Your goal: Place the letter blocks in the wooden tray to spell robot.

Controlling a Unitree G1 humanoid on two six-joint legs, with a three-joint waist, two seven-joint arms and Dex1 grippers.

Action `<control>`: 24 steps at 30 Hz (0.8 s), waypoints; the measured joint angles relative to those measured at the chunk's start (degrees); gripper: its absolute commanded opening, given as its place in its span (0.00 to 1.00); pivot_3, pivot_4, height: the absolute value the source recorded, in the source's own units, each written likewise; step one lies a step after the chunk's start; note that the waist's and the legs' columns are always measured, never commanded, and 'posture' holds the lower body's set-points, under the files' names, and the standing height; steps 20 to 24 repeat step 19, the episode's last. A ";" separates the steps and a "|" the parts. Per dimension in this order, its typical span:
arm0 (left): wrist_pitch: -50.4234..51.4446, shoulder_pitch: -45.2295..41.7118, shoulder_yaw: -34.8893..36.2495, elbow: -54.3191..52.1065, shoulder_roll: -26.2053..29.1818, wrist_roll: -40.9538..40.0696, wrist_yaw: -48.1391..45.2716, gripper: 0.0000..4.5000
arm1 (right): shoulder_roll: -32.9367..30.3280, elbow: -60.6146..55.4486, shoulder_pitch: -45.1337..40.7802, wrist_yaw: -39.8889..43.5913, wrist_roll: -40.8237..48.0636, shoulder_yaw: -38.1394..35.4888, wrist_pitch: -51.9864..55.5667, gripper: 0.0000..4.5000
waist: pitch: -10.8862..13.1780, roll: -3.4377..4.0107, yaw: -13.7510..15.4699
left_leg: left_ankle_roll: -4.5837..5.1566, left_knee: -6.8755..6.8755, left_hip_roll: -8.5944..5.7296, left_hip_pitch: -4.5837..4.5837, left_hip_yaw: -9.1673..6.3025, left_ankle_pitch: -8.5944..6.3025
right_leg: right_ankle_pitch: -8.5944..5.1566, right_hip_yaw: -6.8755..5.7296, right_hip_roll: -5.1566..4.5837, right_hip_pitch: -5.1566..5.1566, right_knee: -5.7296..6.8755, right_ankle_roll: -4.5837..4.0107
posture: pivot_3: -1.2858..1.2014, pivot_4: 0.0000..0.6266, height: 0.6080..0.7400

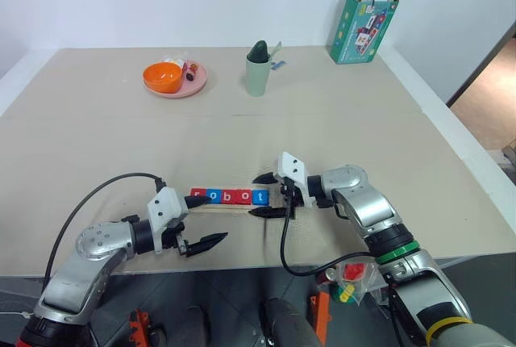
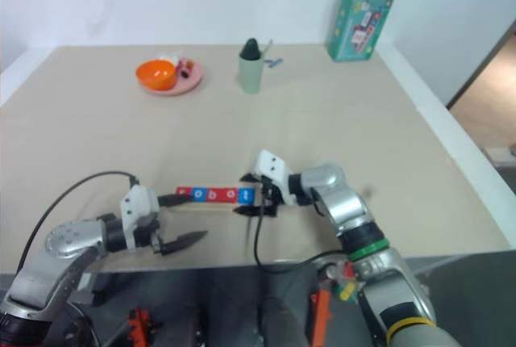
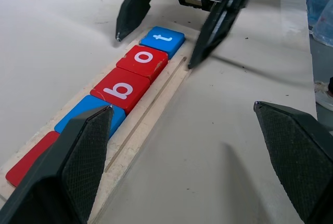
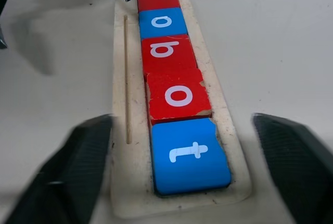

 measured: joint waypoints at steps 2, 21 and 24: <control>-0.31 0.00 0.02 0.00 0.00 -0.05 0.04 1.00 | 0.31 -1.52 0.00 -1.34 1.52 -1.65 1.98 0.99 | 0.00 0.00 0.00 | 0.00 0.00 0.00 -0.01 0.00 0.00 | 0.01 0.00 0.00 -0.02 0.00 0.01 | 0.52 0.24 1.00; 3.49 -4.56 18.41 11.63 4.80 -4.13 6.62 1.00 | -10.11 -0.92 8.61 -10.40 8.26 -21.84 3.41 0.99 | 0.00 0.00 -0.03 | 0.00 -0.06 -0.04 -0.08 0.01 0.00 | -0.03 0.01 -0.02 -0.03 -0.08 0.07 | 0.52 0.24 1.00; 3.49 -4.56 18.41 11.63 4.80 -4.13 6.62 1.00 | -10.11 -0.92 8.61 -10.40 8.26 -21.84 3.41 0.99 | 0.00 0.00 -0.03 | 0.00 -0.06 -0.04 -0.08 0.01 0.00 | -0.03 0.01 -0.02 -0.03 -0.08 0.07 | 0.52 0.24 1.00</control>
